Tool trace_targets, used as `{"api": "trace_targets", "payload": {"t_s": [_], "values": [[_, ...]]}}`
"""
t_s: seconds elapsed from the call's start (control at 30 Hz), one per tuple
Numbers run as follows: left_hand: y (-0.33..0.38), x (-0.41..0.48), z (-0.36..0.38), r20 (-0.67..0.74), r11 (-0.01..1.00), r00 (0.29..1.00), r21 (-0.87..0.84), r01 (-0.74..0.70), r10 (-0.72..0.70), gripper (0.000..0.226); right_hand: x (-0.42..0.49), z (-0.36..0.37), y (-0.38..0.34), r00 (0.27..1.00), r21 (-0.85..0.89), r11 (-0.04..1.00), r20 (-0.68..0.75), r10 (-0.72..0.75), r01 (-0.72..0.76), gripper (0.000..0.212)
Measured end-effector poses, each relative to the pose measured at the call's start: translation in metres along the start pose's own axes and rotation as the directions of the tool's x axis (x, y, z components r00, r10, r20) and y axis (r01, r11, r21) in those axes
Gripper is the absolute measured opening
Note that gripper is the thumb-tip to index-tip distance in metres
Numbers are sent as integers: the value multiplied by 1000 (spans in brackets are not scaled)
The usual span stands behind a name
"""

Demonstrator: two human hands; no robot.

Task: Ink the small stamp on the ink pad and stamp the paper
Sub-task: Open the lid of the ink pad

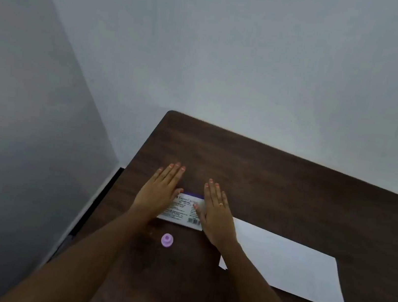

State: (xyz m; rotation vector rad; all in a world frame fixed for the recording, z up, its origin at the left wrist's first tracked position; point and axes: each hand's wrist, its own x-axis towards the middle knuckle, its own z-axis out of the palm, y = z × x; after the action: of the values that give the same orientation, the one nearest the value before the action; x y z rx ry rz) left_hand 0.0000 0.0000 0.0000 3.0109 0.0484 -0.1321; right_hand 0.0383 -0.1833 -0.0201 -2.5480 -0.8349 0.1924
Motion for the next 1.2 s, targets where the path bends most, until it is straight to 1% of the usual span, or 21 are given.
{"api": "trace_targets", "payload": {"t_s": [0.07, 0.1, 0.17, 0.23, 0.3, 0.4, 0.5, 0.6, 0.67, 0.73, 0.83, 0.93, 1.0, 1.03, 1.07, 1.13, 1.2], "values": [[-11, -5, 2, 100, 999, 995, -51, -16, 21, 58, -1, 2, 1, 986, 13, 999, 162, -40, 39, 68], [-18, -8, 5, 134, 996, 990, -83, -22, 33, 58, -2, 2, 2, 975, 20, 999, 218, -45, 42, 71], [-31, -15, 10, 178, 984, 981, -171, -52, 83, 60, -4, 3, 5, 960, 47, 996, 270, -79, 69, 80], [-39, -20, 13, 212, 971, 966, -214, -103, 149, 65, -3, 1, 6, 948, 45, 996, 304, -91, 81, 89], [-46, -22, 16, 241, 966, 953, -226, -128, 183, 76, 1, -1, 8, 942, 25, 997, 327, -83, 79, 94], [-48, -20, 16, 279, 964, 940, -230, -134, 197, 90, 4, 0, 6, 938, 33, 999, 343, -46, 37, 94], [-47, -10, 13, 287, 959, 934, -245, -141, 211, 93, 6, -2, 5, 943, 44, 999, 332, -12, -3, 94], [-48, -1, 12, 327, 957, 922, -265, -119, 205, 95, 9, -3, 5, 953, 33, 999, 303, -14, 4, 92], [-50, 2, 14, 340, 952, 918, -287, -104, 203, 98, 11, -4, 6, 952, -7, 1000, 305, -18, 22, 90], [-52, 4, 17, 325, 943, 921, -316, -107, 214, 100, 13, -5, 7, 947, -55, 997, 320, -25, 45, 87], [-52, 1, 25, 210, 911, 943, -378, -165, 258, 100, 17, -12, 8, 939, -64, 995, 342, -45, 71, 80], [-50, -5, 31, 87, 884, 975, -445, -145, 203, 102, 22, -23, 10, 956, 45, 998, 289, -56, 45, 64], [-48, -6, 33, 39, 884, 987, -450, -124, 158, 101, 31, -33, 9, 979, 229, 973, 204, -8, -39, 40], [-47, -6, 34, 21, 887, 990, -448, -116, 140, 101, 36, -36, 8, 986, 325, 941, 164, 37, -89, 27], [-46, -7, 34, 8, 888, 992, -448, -108, 124, 101, 44, -38, 7, 989, 394, 910, 115, 89, -128, 18], [-45, -7, 33, 2, 888, 993, -448, -104, 118, 101, 60, -38, 8, 980, 471, 865, 3, 197, -176, 13], [-45, -7, 33, 15, 892, 990, -436, -119, 140, 99, 76, -35, 10, 960, 488, 852, -87, 265, -191, 13]]}}
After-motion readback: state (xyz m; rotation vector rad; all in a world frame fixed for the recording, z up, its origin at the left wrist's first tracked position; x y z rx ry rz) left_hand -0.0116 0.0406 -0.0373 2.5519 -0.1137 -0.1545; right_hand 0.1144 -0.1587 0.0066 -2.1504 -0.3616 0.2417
